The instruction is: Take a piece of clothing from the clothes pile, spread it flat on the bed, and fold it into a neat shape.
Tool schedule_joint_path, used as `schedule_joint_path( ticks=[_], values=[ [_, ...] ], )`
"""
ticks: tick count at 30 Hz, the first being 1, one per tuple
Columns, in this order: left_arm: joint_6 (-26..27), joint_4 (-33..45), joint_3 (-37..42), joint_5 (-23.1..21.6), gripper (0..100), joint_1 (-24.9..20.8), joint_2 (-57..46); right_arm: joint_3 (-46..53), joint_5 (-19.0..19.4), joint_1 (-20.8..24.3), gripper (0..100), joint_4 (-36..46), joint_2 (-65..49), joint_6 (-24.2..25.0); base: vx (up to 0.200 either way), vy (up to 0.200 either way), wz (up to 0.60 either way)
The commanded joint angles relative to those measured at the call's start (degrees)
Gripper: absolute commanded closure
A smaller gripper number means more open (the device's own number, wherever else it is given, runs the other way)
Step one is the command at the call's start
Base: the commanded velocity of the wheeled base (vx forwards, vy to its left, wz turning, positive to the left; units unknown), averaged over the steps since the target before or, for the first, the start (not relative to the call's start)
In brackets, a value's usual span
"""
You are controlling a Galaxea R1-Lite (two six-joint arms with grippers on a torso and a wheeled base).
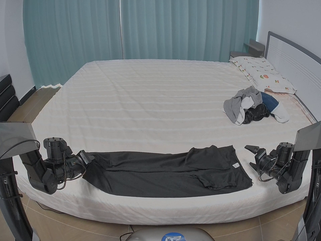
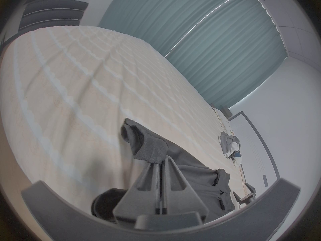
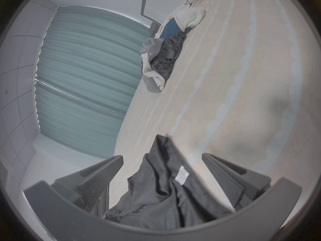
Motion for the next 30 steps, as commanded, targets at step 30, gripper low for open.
schedule_joint_path(
  ticks=[30],
  values=[
    [-2.44,0.35,0.26,8.71,100,-9.52,-4.51,-0.42,-0.10,0.92,0,-0.52,2.50,-0.70,0.000,-0.200,0.00]
  ],
)
